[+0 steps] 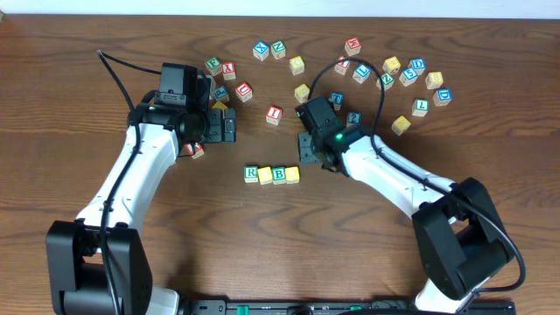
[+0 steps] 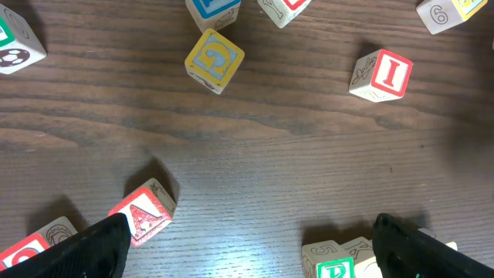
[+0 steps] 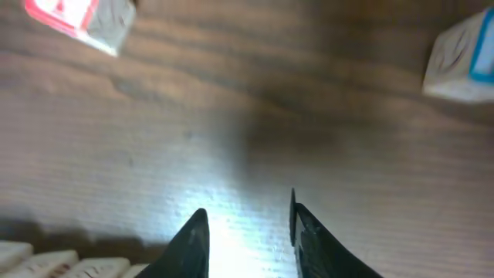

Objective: Spell out ROBOT
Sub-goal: 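Open the right gripper and raise it off the O block, then move the right gripper up to the blue T block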

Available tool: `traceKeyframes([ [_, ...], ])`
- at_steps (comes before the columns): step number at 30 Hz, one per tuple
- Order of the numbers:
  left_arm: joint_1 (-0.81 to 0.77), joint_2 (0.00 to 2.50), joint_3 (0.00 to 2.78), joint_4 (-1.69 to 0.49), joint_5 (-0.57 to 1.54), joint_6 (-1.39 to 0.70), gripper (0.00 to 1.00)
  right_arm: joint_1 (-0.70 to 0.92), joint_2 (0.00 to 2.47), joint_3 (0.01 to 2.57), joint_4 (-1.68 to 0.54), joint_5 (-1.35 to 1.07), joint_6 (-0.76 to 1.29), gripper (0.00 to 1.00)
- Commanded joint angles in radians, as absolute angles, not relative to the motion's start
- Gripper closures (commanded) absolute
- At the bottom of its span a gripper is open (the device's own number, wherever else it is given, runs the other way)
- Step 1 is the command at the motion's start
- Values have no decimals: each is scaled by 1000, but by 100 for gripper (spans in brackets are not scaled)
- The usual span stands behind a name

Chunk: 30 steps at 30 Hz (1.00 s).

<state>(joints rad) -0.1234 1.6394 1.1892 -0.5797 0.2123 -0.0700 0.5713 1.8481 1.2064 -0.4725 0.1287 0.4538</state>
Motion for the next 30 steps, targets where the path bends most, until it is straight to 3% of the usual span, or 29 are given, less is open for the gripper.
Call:
traceKeyframes([
  [1,-123,1640,1183,-582,224,-52,2,543,1829,1274,-463,144,411,68],
  [11,-123,1640,1183,-582,224,-52,2,466,1829,1486,-514,144,384,54],
  [26,-123,1640,1183,-582,224,-52,2,408,1940,1604,-545,269,517,53],
  [30,-123,1640,1183,-582,224,-52,2,414,2019,1604,-512,271,561,48],
])
